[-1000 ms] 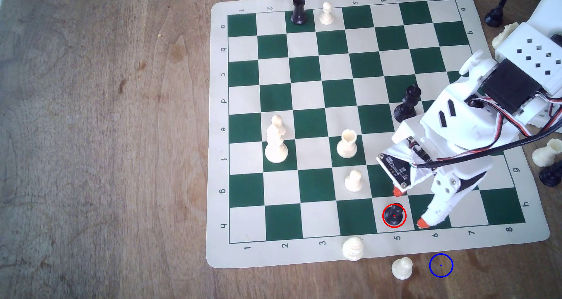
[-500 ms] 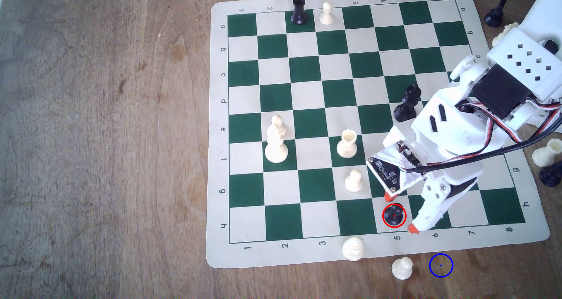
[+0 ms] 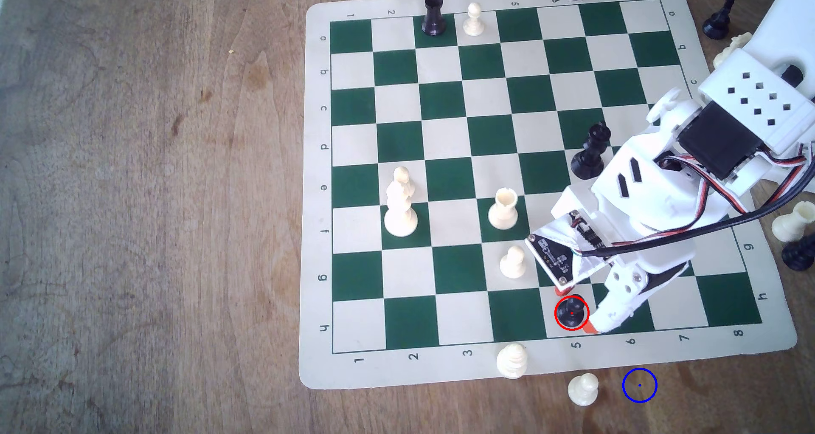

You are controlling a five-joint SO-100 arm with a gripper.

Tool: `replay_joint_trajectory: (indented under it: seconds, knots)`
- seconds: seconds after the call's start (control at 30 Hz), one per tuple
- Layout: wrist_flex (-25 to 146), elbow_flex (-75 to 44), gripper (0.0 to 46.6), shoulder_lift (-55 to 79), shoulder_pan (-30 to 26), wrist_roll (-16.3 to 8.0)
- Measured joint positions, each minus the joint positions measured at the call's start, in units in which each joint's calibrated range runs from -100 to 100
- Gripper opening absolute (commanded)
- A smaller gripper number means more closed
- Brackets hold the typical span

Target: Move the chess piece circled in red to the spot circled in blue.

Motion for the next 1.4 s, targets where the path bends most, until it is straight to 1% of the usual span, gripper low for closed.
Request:
replay_joint_trajectory:
  seconds: [0.1, 0.2, 0.3, 0.37, 0.5, 0.67, 0.87, 0.97, 1.23, 1.4]
  knots:
    - [0.00, -1.08, 7.2, 1.01, 0.66, 0.00]
    - [0.00, -1.08, 8.5, 1.26, 0.74, 0.05]
    - [0.00, -1.08, 8.3, 1.26, 0.74, 0.05]
    - [0.32, -1.08, 6.4, 1.26, 0.74, 0.05]
    - [0.72, -1.08, 4.5, 1.26, 0.74, 0.05]
    - [0.80, -1.08, 0.2, 1.26, 0.74, 0.05]
    - [1.75, -1.08, 0.2, 1.26, 0.22, 0.39]
    - [4.06, -2.35, 0.2, 0.08, 0.22, 0.20]
    - [13.71, -14.10, 0.2, -7.21, -0.15, -1.32]
    - [15.30, -14.64, 0.2, -9.72, -4.20, -3.22]
